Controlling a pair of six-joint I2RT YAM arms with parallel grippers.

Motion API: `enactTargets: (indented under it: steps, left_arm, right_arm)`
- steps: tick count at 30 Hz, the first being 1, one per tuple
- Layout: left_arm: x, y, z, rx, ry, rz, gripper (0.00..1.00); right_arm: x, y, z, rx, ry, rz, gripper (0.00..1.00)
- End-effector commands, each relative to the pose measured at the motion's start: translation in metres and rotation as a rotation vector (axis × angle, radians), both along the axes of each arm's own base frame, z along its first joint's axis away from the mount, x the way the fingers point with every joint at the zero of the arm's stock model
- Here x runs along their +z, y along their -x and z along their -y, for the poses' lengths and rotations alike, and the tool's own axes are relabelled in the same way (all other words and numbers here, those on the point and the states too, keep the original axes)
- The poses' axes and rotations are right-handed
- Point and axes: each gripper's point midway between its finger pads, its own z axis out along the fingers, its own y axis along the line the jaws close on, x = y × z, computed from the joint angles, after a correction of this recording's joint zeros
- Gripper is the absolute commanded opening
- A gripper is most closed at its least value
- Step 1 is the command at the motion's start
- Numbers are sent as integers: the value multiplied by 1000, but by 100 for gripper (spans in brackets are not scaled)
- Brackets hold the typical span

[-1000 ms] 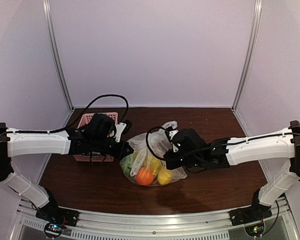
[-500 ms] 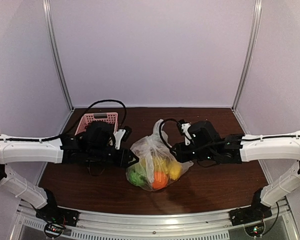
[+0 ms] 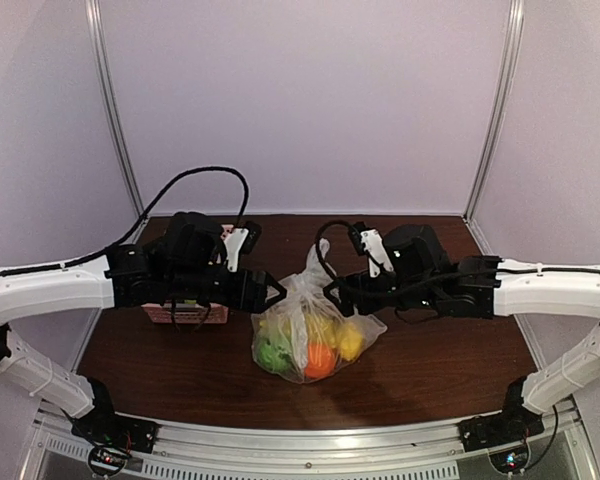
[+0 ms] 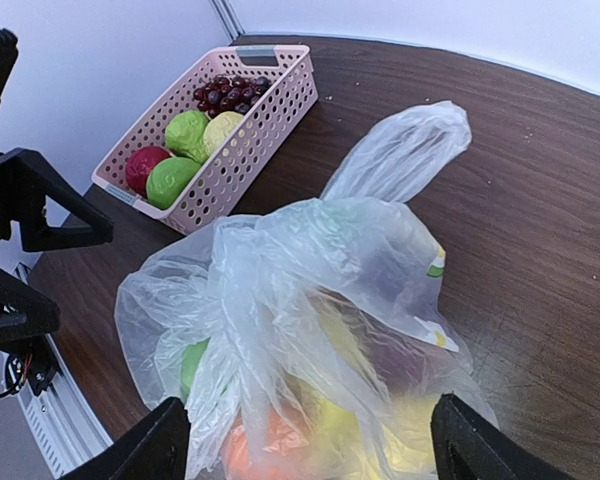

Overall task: Untie the knot of the plastic bag and take out the fruit
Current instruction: Adjust the takeout bag at the center of the board, then untie the bag handles from the takeout bag.

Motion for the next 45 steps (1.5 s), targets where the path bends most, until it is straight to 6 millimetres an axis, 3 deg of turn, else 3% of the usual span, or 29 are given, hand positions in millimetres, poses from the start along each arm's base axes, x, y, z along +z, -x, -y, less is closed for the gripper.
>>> enactTargets:
  steps: [1,6,11,21,23,29,36,42,45]
  left_arm:
    - [-1,-11,16,-50,-52,44,81]
    - [-15,-21,28,-69,-106,42,81]
    - [-25,-35,22,5,-148,69,81]
    - [-42,-40,30,2,-153,48,68]
    - [-46,-41,29,2,-162,44,68]
    - [-53,-40,28,6,-169,25,53]
    - [-56,-37,29,4,-154,11,20]
    - [-50,-36,28,13,-126,15,0]
    - [-43,-37,26,23,-104,26,0]
  right_arm:
    - [-10,0,-19,32,56,-19,85]
    - [-22,-5,-33,40,61,-34,85]
    - [-33,-15,-32,-5,99,-32,85]
    - [-47,-26,-37,-37,149,-34,79]
    - [-48,-27,-37,-42,148,-35,75]
    - [-49,-27,-36,-48,139,-41,58]
    - [-45,-26,-33,-57,118,-41,24]
    - [-42,-25,-29,-65,98,-41,1]
    - [-36,-26,-26,-79,81,-35,0]
